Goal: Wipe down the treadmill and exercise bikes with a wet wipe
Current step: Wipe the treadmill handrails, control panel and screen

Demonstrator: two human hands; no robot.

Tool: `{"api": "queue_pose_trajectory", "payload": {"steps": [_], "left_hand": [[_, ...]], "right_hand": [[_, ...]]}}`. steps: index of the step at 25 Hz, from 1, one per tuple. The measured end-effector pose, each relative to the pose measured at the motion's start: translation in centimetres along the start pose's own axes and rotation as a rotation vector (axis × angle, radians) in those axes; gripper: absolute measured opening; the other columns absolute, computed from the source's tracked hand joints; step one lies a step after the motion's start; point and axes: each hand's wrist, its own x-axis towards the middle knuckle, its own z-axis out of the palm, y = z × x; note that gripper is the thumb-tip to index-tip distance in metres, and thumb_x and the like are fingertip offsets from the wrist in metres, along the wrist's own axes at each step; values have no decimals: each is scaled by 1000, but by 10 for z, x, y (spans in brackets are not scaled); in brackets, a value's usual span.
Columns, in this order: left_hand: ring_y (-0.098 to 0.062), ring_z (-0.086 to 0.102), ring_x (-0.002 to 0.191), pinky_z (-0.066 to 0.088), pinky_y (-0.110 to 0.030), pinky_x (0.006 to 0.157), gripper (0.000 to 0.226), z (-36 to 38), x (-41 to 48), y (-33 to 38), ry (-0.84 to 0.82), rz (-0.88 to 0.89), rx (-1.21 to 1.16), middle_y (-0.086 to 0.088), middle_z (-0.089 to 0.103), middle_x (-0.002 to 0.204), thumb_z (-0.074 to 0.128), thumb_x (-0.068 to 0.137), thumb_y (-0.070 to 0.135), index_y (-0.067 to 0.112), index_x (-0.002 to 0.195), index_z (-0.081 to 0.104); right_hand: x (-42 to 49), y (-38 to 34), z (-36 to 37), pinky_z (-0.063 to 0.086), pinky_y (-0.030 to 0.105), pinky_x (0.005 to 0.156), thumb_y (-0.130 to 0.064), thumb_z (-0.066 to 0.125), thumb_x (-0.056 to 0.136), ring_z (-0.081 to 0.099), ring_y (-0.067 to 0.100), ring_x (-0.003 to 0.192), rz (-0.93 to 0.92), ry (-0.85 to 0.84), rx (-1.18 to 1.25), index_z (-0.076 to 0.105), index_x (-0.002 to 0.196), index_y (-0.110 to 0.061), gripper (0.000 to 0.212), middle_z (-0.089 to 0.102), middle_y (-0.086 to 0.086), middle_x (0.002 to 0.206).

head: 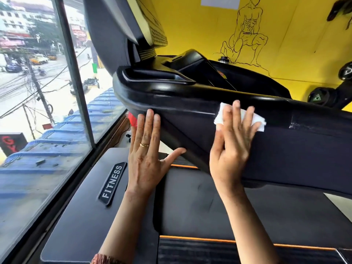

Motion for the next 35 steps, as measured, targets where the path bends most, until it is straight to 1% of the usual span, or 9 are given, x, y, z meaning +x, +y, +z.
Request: {"api": "queue_pose_trajectory", "payload": {"steps": [5, 8, 14, 17, 19, 23, 28, 32, 35], "left_hand": [[-16, 7, 145, 10, -38, 119, 75, -1, 0, -5, -37, -7, -85, -5, 13, 156, 45, 95, 53, 5, 146, 20], [-14, 7, 145, 11, -36, 119, 75, 0, 0, -2, -22, -6, -23, -4, 10, 156, 48, 93, 53, 1, 141, 26], [-17, 9, 146, 17, -35, 118, 66, 18, -21, 33, -114, 173, -71, -5, 18, 156, 51, 94, 46, 5, 140, 31], [-16, 8, 146, 11, -32, 119, 63, 31, -32, 50, -137, 172, -104, 5, 0, 159, 48, 95, 45, 5, 141, 31], [-16, 8, 146, 11, -31, 119, 60, 37, -39, 60, -142, 177, -120, 6, 0, 159, 47, 97, 43, 4, 140, 32], [-16, 10, 146, 14, -32, 116, 55, 47, -49, 88, -186, 203, -136, 3, 4, 160, 51, 97, 35, 6, 141, 33], [-17, 8, 146, 12, -32, 116, 51, 54, -52, 110, -220, 201, -160, -4, 13, 157, 51, 95, 28, 8, 140, 37], [-18, 10, 146, 13, -33, 116, 49, 60, -51, 125, -245, 219, -173, -5, 19, 156, 54, 94, 23, 9, 139, 40], [-18, 9, 146, 14, -34, 116, 47, 69, -46, 144, -237, 248, -181, -3, 16, 157, 54, 94, 20, 9, 139, 42]], "right_hand": [[16, -45, 25, 15, 42, 117, -8, 47, 96, 35, 28, 136, -302, -283, 129, 55, 129, -5, 35, 49, 8, 139], [-21, 0, 0, 15, 39, 116, -9, 47, 97, 31, 22, 139, -320, -312, 30, 50, 134, -10, 37, 42, 1, 143], [-70, 44, -28, 13, 47, 117, -11, 36, 101, 16, 35, 142, 355, 20, -86, 36, 138, 7, 41, 27, 15, 148], [-91, 46, -31, 17, 45, 116, -19, 34, 103, 19, 27, 143, -60, -248, -86, 38, 140, -4, 40, 37, 9, 144], [-110, 84, -54, 25, 48, 113, -21, 34, 103, 23, 24, 142, -110, -272, -153, 41, 137, -8, 37, 43, 8, 141], [-108, 120, -76, 16, 47, 117, -24, 29, 104, 19, 37, 141, 585, 94, -159, 38, 138, 10, 48, 26, 20, 148], [-131, 76, -54, 13, 39, 118, -23, 31, 104, 15, 21, 145, 163, -156, -81, 24, 149, -16, 46, 15, -5, 157], [-102, 166, -93, 17, 48, 116, -15, 34, 102, 17, 32, 143, 654, 225, -124, 22, 146, 3, 48, 22, 18, 153], [-72, 206, -115, 17, 40, 116, -10, 36, 100, 19, 37, 142, 971, 443, -41, 21, 145, 6, 49, 23, 23, 151]]}}
